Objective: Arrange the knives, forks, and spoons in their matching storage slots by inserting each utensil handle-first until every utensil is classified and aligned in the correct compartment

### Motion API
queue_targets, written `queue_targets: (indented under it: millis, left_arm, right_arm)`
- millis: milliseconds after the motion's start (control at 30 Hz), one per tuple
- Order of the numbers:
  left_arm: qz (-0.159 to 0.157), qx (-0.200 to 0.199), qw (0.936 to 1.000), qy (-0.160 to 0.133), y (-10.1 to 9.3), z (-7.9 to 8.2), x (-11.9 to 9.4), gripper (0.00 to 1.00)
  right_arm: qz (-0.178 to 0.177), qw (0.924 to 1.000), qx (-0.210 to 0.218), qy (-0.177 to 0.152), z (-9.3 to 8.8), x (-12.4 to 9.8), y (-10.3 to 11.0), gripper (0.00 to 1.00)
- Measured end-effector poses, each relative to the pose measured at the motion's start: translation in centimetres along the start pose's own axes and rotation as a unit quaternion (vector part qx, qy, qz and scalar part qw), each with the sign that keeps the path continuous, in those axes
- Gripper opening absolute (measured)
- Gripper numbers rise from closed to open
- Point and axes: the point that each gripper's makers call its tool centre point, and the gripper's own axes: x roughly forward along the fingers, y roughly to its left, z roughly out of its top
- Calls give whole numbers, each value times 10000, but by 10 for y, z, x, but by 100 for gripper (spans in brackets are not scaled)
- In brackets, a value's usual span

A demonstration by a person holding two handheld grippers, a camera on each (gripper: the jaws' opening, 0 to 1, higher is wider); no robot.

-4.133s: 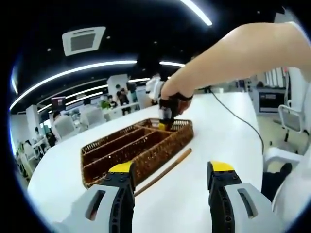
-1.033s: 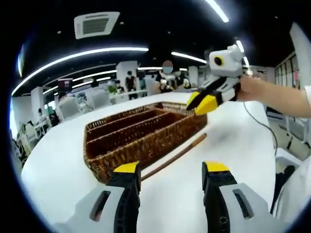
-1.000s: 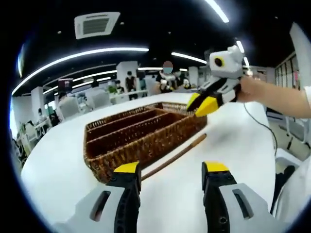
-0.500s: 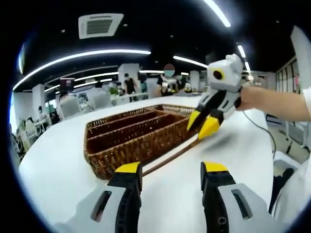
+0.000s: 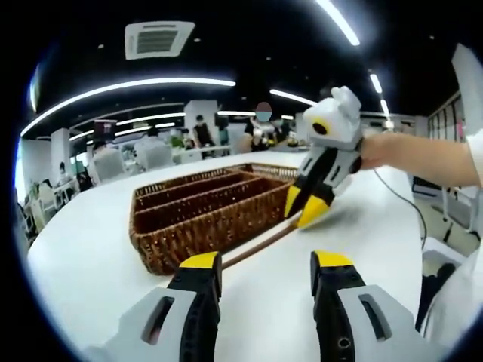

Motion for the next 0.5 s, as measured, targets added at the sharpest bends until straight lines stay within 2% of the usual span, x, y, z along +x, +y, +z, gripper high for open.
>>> queue_targets:
  millis: [100, 500]
  left_arm:
    - [-8, -14, 10000, -5, -1, 0, 0, 47]
    - [-8, -44, 10000, -17, -1, -3, 0, 46]
  right_arm:
    - [62, 9998, -33, 206, -3, 1, 1, 14]
    - [252, 9983, -79, 521, -3, 7, 4, 11]
